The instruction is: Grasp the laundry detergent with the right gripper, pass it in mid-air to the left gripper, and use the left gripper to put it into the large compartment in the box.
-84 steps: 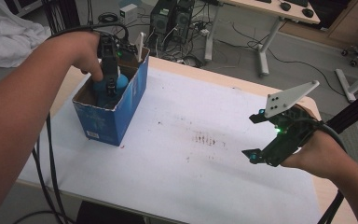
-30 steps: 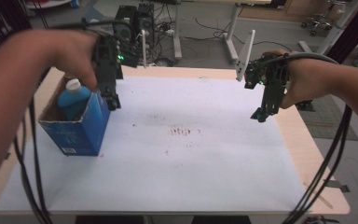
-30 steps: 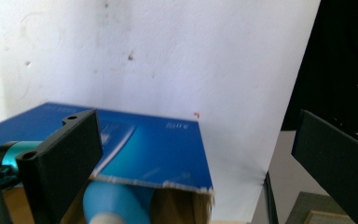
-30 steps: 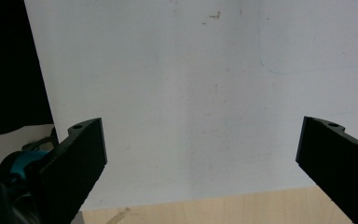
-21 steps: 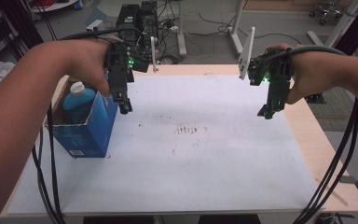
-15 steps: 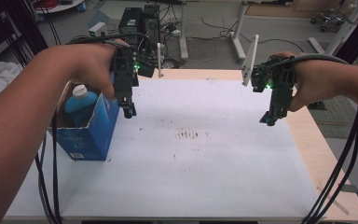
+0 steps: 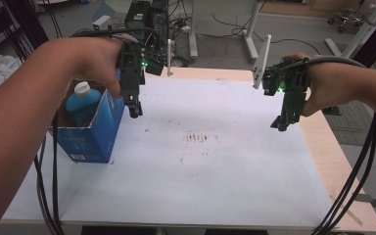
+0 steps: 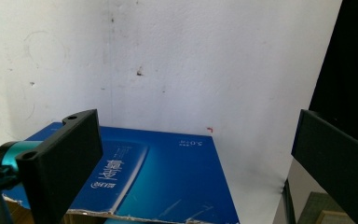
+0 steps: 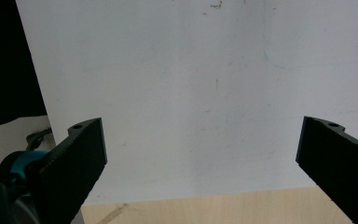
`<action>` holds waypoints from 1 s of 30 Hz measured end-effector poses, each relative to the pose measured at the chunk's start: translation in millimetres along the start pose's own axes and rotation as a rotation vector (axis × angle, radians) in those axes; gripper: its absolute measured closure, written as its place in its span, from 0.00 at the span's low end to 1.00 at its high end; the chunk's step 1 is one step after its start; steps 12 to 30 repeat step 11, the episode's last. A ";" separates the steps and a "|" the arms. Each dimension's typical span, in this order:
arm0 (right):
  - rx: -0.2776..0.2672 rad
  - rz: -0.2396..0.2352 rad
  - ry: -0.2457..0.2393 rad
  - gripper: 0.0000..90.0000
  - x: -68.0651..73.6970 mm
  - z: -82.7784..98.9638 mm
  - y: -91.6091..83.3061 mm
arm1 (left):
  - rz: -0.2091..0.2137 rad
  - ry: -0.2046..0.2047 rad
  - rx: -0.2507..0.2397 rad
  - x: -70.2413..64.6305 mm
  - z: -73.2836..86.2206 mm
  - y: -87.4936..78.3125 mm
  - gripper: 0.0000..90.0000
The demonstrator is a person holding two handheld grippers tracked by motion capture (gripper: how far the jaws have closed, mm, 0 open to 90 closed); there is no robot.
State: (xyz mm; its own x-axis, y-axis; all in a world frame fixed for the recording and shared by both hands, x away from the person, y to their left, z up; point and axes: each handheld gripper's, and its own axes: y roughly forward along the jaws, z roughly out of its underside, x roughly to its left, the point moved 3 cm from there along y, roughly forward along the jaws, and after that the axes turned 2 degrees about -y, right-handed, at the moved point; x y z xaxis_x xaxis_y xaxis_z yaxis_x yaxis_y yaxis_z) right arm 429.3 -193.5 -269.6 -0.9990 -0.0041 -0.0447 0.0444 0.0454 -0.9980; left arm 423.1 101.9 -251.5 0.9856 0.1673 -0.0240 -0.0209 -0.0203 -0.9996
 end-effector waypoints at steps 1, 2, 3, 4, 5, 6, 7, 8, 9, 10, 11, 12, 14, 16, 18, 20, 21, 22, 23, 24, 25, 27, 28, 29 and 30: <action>-0.001 -0.003 0.001 0.01 -0.7 0.2 0.1 | 0.002 -0.003 0.001 0.7 0.5 0.2 0.02; -0.001 -0.003 0.001 0.01 -0.7 0.2 0.1 | 0.003 -0.005 0.001 1.3 0.9 0.2 0.02; 0.002 -0.004 0.005 0.01 -0.8 0.4 0.2 | 0.002 -0.006 -0.001 1.6 1.3 0.2 0.02; 0.002 0.000 0.001 0.01 -1.3 0.5 0.3 | 0.004 -0.005 0.000 1.8 1.7 0.3 0.02; 0.001 0.000 0.005 0.01 -1.2 0.5 0.5 | 0.002 -0.005 0.000 2.1 2.1 0.3 0.02; 0.002 0.001 0.005 0.01 -1.0 0.4 0.4 | 0.000 -0.007 0.001 2.5 2.6 0.2 0.02; 0.004 0.000 0.008 0.01 -0.5 0.3 0.3 | -0.002 -0.009 0.000 2.6 3.2 0.5 0.02; 0.003 0.001 0.008 0.01 -0.1 0.1 0.1 | -0.006 -0.006 0.004 2.8 3.6 0.2 0.02; 0.004 0.001 0.008 0.01 0.1 -0.1 -0.6 | -0.012 -0.009 0.005 2.7 4.0 0.0 0.02; 0.004 0.002 0.015 0.01 0.7 -0.5 -1.2 | -0.012 -0.010 0.002 2.5 4.6 0.1 0.02; 0.003 0.003 0.013 0.01 0.7 -0.9 -1.7 | -0.011 -0.012 0.003 2.0 5.1 0.1 0.02; 0.003 0.003 0.013 0.01 0.7 -0.9 -1.7 | -0.011 -0.012 0.003 2.0 5.1 0.1 0.02; 0.003 0.003 0.013 0.01 0.7 -0.9 -1.7 | -0.011 -0.012 0.003 2.0 5.1 0.1 0.02; 0.003 0.003 0.013 0.01 0.7 -0.9 -1.7 | -0.011 -0.012 0.003 2.0 5.1 0.1 0.02; 0.003 0.003 0.013 0.01 0.7 -0.9 -1.7 | -0.011 -0.012 0.003 2.0 5.1 0.1 0.02; 0.003 0.003 0.013 0.01 0.7 -0.9 -1.7 | -0.011 -0.012 0.003 2.0 5.1 0.1 0.02; 0.003 0.003 0.013 0.01 0.7 -0.9 -1.7 | -0.011 -0.012 0.003 2.0 5.1 0.1 0.02; 0.003 0.003 0.013 0.01 0.7 -0.9 -1.7 | -0.011 -0.012 0.003 2.0 5.1 0.1 0.02; 0.003 0.003 0.013 0.01 0.7 -0.9 -1.7 | -0.011 -0.012 0.003 2.0 5.1 0.1 0.02; 0.003 0.003 0.013 0.01 0.7 -0.9 -1.7 | -0.011 -0.012 0.003 2.0 5.1 0.1 0.02; 0.003 0.003 0.013 0.01 0.7 -0.9 -1.7 | -0.011 -0.012 0.003 2.0 5.1 0.1 0.02; 0.003 0.003 0.013 0.01 0.7 -0.9 -1.7 | -0.011 -0.012 0.003 2.0 5.1 0.1 0.02; 0.003 0.003 0.013 0.01 0.7 -0.9 -1.7 | -0.011 -0.012 0.003 2.0 5.1 0.1 0.02; 0.003 0.003 0.013 0.01 0.7 -0.9 -1.7 | -0.011 -0.012 0.003 2.0 5.1 0.1 0.02; 0.003 0.003 0.013 0.01 0.7 -0.9 -1.7 | -0.011 -0.012 0.003 2.0 5.1 0.1 0.02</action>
